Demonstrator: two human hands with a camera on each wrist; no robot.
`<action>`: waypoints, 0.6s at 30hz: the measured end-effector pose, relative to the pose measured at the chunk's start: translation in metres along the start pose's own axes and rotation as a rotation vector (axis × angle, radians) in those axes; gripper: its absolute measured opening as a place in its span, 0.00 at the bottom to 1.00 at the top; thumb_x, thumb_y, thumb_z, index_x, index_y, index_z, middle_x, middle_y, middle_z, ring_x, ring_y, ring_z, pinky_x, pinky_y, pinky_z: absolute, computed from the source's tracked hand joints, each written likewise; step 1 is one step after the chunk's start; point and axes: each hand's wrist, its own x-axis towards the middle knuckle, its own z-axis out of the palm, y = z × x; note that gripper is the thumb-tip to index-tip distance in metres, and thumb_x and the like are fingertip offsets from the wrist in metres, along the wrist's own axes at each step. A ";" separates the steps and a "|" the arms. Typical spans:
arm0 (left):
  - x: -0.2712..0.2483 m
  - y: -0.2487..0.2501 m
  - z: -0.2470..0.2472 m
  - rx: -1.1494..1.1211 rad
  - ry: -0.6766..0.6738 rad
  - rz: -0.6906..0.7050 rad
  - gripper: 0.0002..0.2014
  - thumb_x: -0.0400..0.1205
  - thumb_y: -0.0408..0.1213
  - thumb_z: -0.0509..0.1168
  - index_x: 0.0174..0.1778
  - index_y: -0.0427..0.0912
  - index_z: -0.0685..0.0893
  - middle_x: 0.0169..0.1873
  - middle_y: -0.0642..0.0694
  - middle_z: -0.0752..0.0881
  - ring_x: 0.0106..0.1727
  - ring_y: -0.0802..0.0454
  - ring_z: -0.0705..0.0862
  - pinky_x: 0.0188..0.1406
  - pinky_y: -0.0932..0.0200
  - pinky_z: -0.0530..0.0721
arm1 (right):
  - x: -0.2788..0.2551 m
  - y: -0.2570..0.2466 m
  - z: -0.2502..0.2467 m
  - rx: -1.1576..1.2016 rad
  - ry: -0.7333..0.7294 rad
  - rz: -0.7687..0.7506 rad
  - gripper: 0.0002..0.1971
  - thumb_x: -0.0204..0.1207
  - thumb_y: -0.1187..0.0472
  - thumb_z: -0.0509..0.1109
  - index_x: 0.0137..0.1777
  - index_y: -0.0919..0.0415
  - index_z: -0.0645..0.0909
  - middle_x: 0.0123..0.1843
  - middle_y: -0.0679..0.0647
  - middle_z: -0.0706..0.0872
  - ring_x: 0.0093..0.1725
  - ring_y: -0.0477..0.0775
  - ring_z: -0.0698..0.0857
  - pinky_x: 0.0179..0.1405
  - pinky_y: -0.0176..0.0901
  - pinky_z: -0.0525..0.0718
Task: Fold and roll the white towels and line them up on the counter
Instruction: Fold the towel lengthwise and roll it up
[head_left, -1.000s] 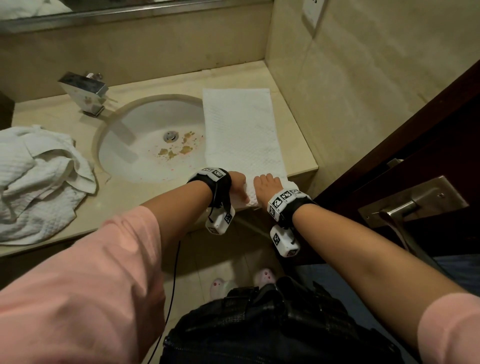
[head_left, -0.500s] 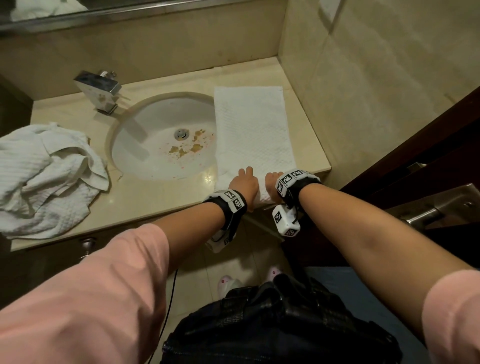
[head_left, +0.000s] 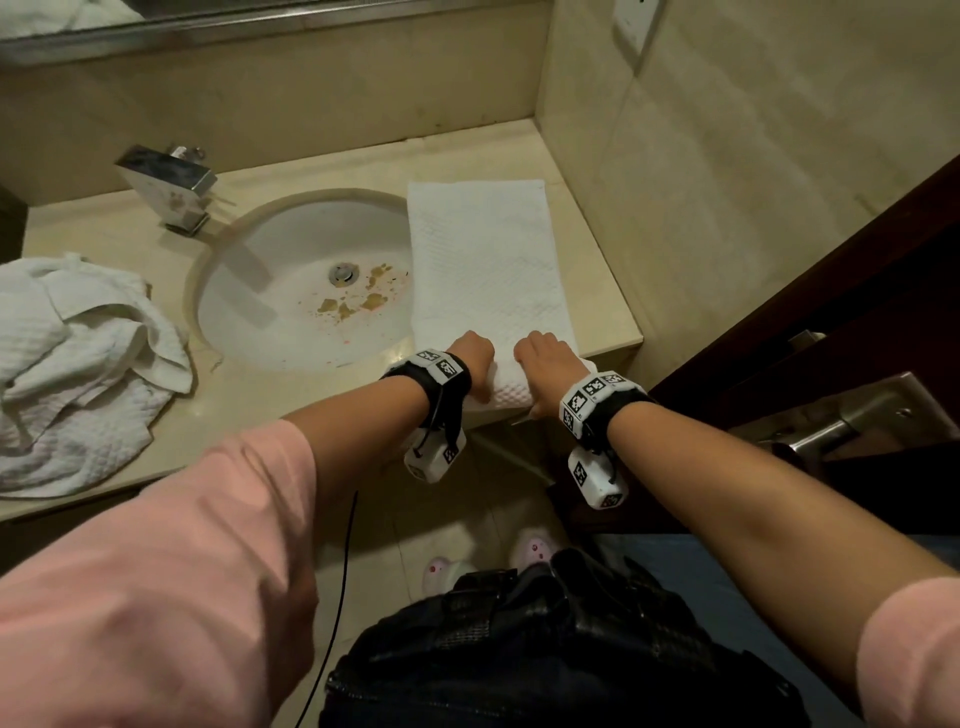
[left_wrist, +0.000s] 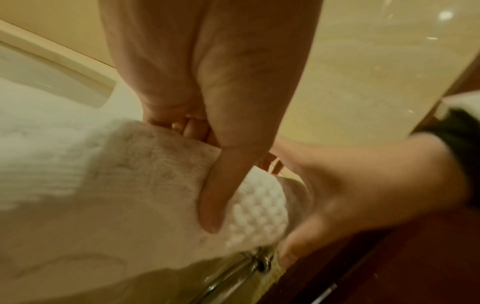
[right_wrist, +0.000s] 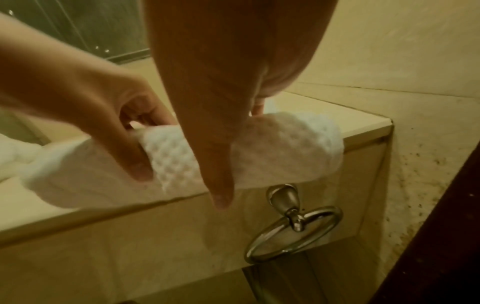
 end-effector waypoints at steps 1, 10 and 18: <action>0.002 -0.003 -0.002 -0.005 -0.014 0.003 0.15 0.72 0.43 0.76 0.46 0.36 0.86 0.39 0.43 0.83 0.44 0.47 0.83 0.40 0.58 0.78 | -0.001 0.001 0.000 -0.006 0.028 -0.023 0.39 0.59 0.50 0.85 0.65 0.63 0.69 0.62 0.58 0.73 0.60 0.58 0.74 0.58 0.47 0.74; 0.006 -0.013 -0.009 -0.115 -0.074 -0.045 0.13 0.63 0.46 0.79 0.36 0.46 0.84 0.36 0.48 0.86 0.39 0.50 0.84 0.36 0.58 0.82 | 0.003 -0.015 -0.002 -0.040 0.094 -0.014 0.12 0.78 0.72 0.62 0.60 0.67 0.76 0.60 0.63 0.78 0.61 0.63 0.76 0.56 0.50 0.74; -0.004 -0.002 0.000 0.041 0.000 -0.004 0.13 0.75 0.41 0.68 0.53 0.41 0.82 0.58 0.41 0.71 0.57 0.42 0.75 0.58 0.47 0.82 | 0.023 -0.023 -0.032 -0.079 -0.157 0.047 0.06 0.76 0.70 0.68 0.51 0.67 0.82 0.50 0.59 0.86 0.48 0.61 0.86 0.43 0.46 0.83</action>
